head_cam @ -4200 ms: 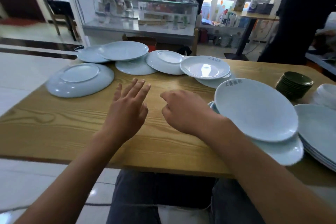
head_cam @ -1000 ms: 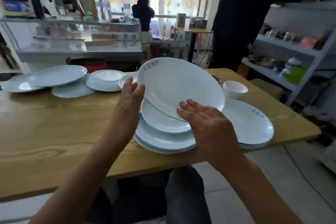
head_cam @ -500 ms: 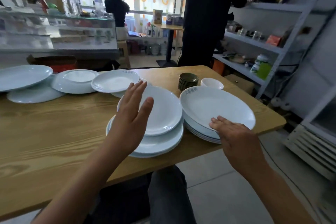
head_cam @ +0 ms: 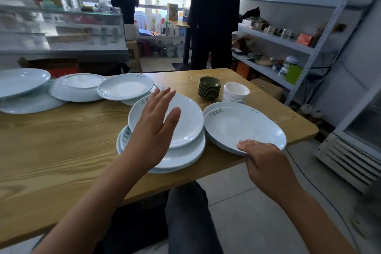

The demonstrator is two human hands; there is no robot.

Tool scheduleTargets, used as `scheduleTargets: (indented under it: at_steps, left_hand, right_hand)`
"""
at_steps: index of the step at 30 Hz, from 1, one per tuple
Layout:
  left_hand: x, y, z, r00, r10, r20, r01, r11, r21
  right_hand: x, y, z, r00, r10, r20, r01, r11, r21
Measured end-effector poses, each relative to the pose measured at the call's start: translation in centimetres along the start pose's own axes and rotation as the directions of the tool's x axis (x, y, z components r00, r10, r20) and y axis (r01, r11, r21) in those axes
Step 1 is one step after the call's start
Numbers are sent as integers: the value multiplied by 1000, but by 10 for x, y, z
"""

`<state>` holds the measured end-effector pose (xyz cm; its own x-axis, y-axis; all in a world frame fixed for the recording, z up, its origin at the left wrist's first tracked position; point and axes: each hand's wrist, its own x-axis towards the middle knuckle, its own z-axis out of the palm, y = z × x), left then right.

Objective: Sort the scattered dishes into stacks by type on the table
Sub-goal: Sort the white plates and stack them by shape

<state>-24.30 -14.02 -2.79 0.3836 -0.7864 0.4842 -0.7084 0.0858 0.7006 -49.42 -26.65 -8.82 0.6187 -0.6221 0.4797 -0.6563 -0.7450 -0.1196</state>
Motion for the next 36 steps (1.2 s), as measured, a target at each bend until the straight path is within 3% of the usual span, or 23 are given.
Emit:
scheduleTargets:
  at_steps: [6,18,24,33,36]
  left_hand:
    - [0,-5,-8,999,14,45,-16,999,34]
    - [1,-27,-62,998,-68,-6,68,989,129]
    - [19,-69,-81,987,-141,-79,152,976,158]
    - [63,-159,-76,949,-280,-144,309,916,255]
    - [80,-184,-68,899,-413,-149,438,867,240]
  right_hand:
    - [9,-33,-23,993,65,96,-71,995,65]
    - [94,-146,-28,981,-151,120,125,973,196]
    - [141,-174,-11,961,-235,144,202,956,212]
    - [192,-186,13,966,-213,149,167,947,273]
    - [202,-185,20,972,-183,148,133,946,297]
